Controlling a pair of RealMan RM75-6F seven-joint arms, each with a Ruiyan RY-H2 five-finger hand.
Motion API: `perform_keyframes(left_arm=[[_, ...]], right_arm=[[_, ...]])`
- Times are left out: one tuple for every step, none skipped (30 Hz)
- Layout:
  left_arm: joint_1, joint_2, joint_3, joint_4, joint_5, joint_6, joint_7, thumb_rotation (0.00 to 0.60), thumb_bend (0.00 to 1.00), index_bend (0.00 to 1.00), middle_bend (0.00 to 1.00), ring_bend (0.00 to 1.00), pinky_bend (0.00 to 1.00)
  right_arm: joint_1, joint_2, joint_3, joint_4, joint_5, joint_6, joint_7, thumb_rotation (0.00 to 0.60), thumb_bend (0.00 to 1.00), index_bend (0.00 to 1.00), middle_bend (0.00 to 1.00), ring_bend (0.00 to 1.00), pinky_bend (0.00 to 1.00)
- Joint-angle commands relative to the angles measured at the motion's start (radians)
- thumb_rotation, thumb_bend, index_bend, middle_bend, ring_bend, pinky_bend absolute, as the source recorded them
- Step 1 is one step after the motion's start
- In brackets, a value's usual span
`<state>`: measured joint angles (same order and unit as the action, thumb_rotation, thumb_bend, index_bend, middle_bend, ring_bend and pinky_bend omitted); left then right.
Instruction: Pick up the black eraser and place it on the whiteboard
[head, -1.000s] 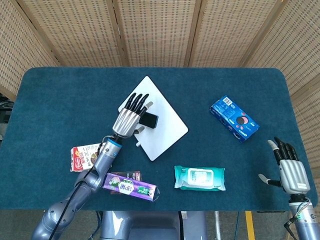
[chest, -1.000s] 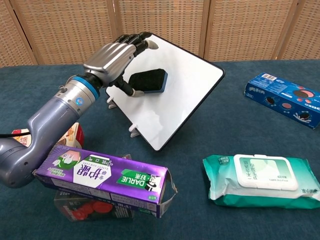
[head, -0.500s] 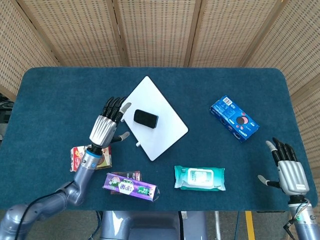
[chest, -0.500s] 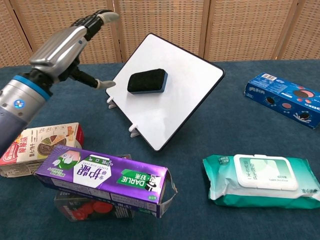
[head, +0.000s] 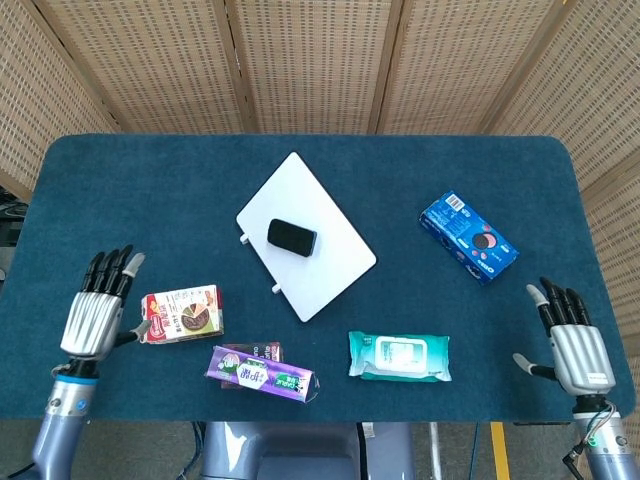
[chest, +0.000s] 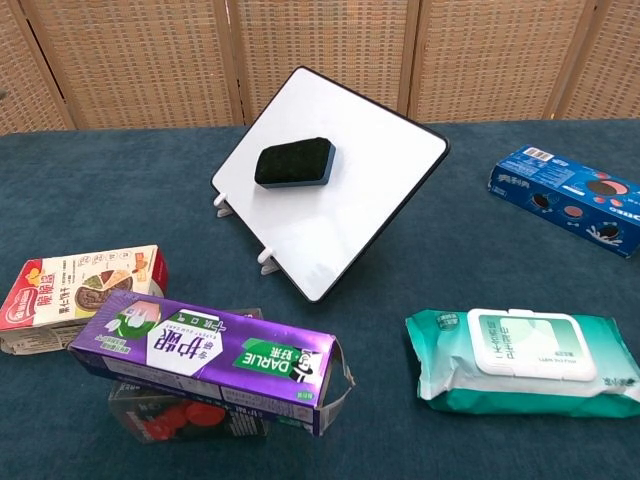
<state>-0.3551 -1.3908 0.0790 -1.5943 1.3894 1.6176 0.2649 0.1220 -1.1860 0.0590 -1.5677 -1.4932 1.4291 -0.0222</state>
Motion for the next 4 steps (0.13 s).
perform_keyframes(left_arm=[[0.030,0.032,0.016,-0.028,-0.023,-0.010,-0.003,0.600,0.05,0.00,0.00,0.00,0.00],[0.034,0.038,0.015,-0.035,-0.027,-0.012,-0.002,0.600,0.05,0.00,0.00,0.00,0.00],[0.040,0.043,0.011,-0.044,-0.029,-0.015,-0.003,0.600,0.05,0.00,0.00,0.00,0.00],[0.043,0.046,0.010,-0.047,-0.030,-0.018,-0.003,0.600,0.05,0.00,0.00,0.00,0.00]], right_arm=[[0.001,0.001,-0.002,-0.003,0.000,-0.003,-0.008,0.600,0.05,0.02,0.00,0.00,0.00],[0.001,0.001,-0.002,-0.004,0.000,-0.004,-0.010,0.600,0.05,0.02,0.00,0.00,0.00],[0.001,0.003,-0.003,-0.005,0.001,-0.006,-0.012,0.600,0.05,0.02,0.00,0.00,0.00],[0.002,0.003,-0.003,-0.006,0.001,-0.008,-0.014,0.600,0.05,0.02,0.00,0.00,0.00]])
